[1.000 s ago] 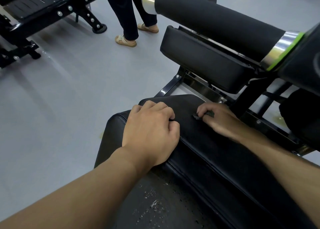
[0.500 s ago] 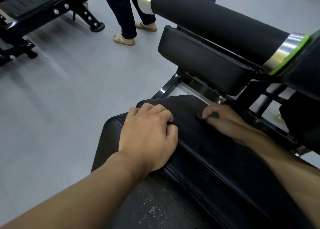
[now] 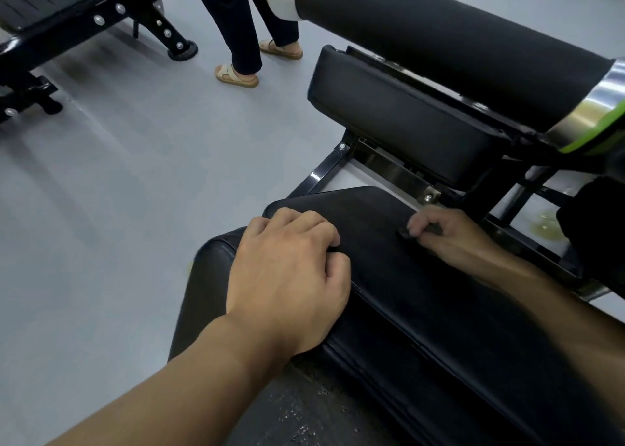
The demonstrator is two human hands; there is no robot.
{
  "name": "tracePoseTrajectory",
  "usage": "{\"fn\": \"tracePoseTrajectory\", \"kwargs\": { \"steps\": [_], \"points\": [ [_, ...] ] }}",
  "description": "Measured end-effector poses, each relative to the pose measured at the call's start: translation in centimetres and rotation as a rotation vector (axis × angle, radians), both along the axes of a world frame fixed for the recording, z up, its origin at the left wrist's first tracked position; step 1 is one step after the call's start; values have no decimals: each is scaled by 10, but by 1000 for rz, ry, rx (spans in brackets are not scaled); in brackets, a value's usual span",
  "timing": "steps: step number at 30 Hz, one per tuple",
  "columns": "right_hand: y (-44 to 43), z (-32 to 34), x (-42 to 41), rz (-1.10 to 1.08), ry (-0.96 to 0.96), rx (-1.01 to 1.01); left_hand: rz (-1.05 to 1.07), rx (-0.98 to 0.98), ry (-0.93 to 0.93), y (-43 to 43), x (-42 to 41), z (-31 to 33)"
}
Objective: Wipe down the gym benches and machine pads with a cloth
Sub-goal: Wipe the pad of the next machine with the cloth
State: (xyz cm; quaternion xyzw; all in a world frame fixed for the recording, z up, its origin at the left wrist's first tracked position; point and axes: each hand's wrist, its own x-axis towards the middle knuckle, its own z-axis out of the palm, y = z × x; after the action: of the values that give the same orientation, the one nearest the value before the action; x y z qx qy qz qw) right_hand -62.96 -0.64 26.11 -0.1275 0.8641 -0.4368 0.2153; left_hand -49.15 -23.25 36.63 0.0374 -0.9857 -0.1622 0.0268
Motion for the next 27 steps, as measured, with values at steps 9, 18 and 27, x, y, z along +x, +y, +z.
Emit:
{"fn": "tracePoseTrajectory", "kwargs": {
  "steps": [9,18,27],
  "points": [
    [1,-3,-10,-75,-48,147,-12,-1,-36,-1,1,4],
    [-3,-14,-25,-132,-32,194,-14,15,-21,-1,1,4],
    [-9,-30,-50,-202,-58,183,-16,18,6,-2,1,3]
  ]
}}
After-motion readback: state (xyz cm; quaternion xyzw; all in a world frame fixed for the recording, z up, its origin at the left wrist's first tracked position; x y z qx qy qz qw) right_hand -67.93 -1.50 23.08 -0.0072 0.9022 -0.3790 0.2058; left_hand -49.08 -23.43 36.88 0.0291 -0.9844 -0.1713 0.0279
